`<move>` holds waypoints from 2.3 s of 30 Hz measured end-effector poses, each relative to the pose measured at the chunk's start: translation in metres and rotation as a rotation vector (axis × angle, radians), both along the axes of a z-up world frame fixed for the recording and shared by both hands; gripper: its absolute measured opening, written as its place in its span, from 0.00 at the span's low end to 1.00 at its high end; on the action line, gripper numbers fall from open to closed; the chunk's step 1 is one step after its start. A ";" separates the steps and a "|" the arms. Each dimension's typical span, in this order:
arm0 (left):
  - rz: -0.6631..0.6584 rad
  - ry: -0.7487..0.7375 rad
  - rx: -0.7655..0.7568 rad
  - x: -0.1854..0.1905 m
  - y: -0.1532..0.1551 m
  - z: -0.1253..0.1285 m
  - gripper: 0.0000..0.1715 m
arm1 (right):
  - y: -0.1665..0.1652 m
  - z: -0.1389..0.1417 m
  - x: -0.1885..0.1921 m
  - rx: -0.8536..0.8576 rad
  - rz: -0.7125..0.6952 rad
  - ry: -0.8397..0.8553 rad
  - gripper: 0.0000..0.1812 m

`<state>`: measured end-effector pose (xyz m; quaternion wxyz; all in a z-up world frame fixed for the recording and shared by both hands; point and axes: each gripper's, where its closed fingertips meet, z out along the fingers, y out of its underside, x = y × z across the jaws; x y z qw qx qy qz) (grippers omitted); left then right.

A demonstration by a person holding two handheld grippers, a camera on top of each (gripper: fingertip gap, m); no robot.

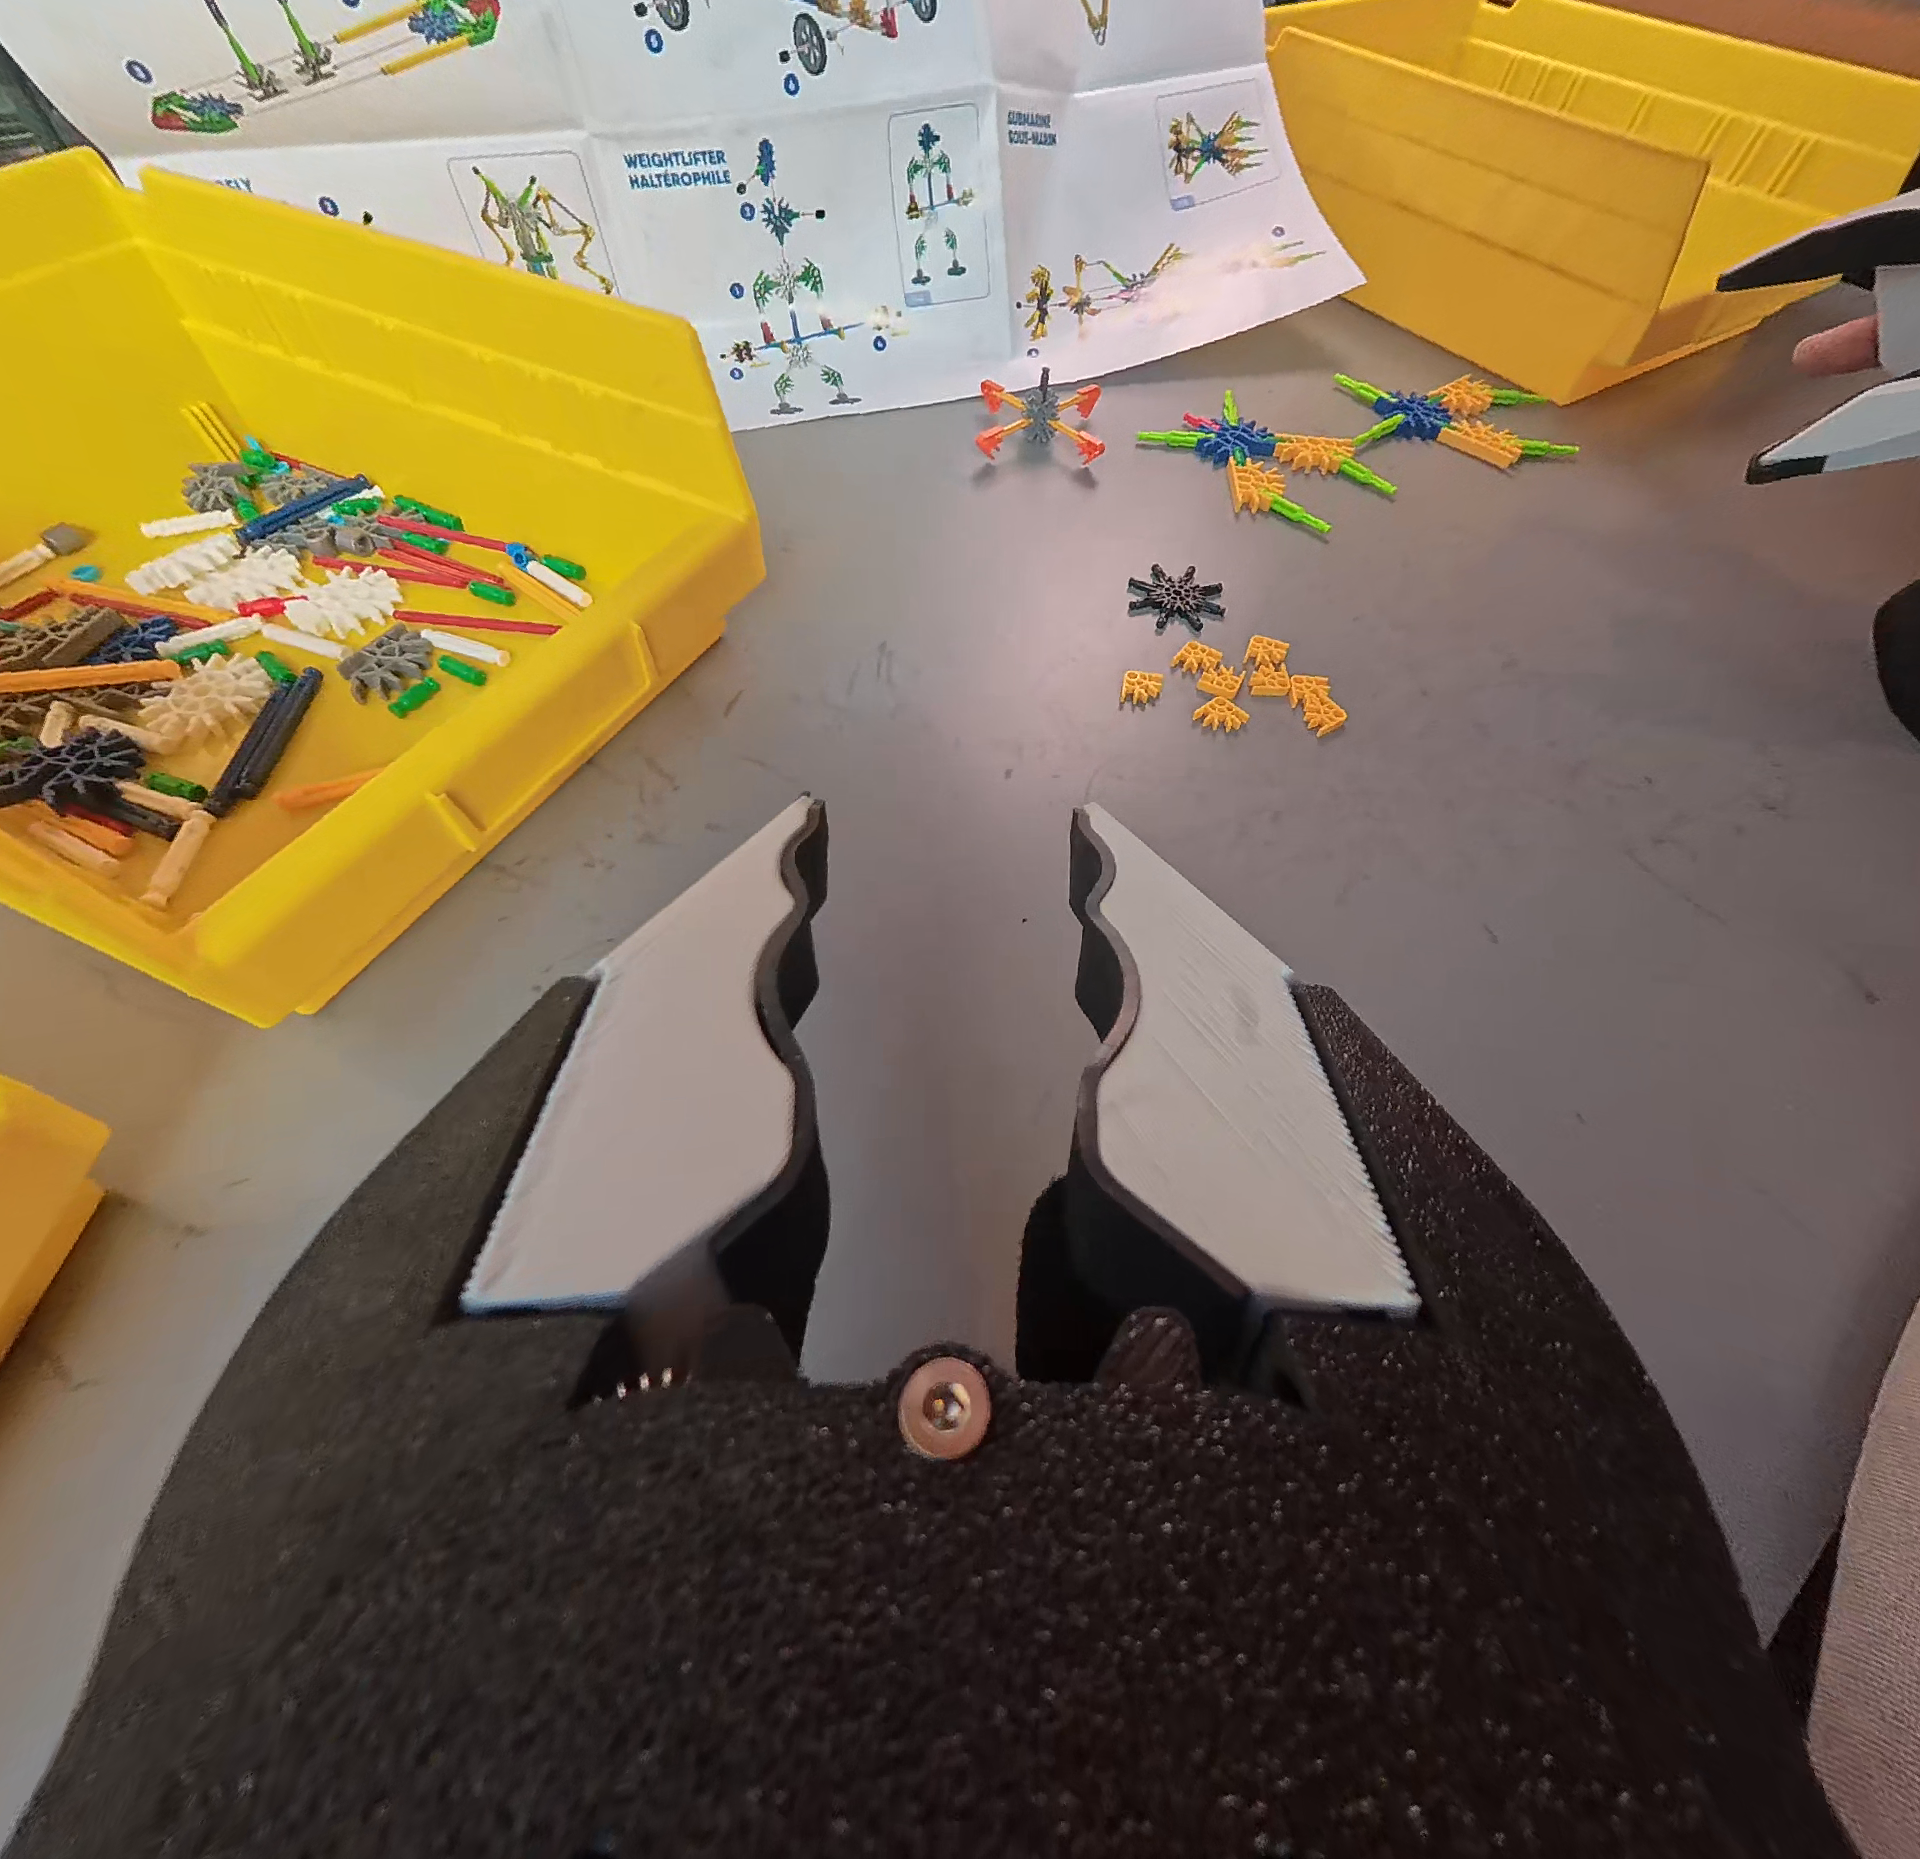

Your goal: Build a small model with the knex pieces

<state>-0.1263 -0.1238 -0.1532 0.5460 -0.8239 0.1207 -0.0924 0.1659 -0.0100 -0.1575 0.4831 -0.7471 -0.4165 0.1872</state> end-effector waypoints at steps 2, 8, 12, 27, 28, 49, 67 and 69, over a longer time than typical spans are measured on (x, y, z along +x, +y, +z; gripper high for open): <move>-0.012 0.003 0.023 0.001 0.002 0.002 0.23 | -0.001 0.000 -0.002 0.011 0.009 -0.004 0.57; 0.004 0.017 0.080 -0.001 0.009 0.002 0.16 | -0.005 0.000 -0.004 0.013 0.015 0.011 0.56; 0.027 0.008 0.098 -0.004 0.010 0.001 0.15 | -0.007 -0.003 -0.004 -0.013 0.021 0.016 0.54; -0.007 0.012 0.025 0.006 0.013 -0.013 0.14 | -0.007 -0.017 -0.018 -0.037 0.078 -0.016 0.37; -0.003 0.021 0.026 0.006 0.013 -0.014 0.13 | -0.007 -0.017 -0.017 -0.025 0.074 -0.020 0.28; 0.046 -0.006 0.026 -0.003 0.013 -0.012 0.31 | -0.004 -0.016 -0.019 -0.026 0.073 -0.023 0.12; -0.014 0.005 0.130 0.004 0.016 0.021 0.17 | -0.010 0.011 -0.059 0.042 0.252 -0.047 0.30; -0.040 0.049 0.131 0.010 0.023 0.029 0.15 | -0.015 0.016 -0.070 0.061 0.315 -0.081 0.28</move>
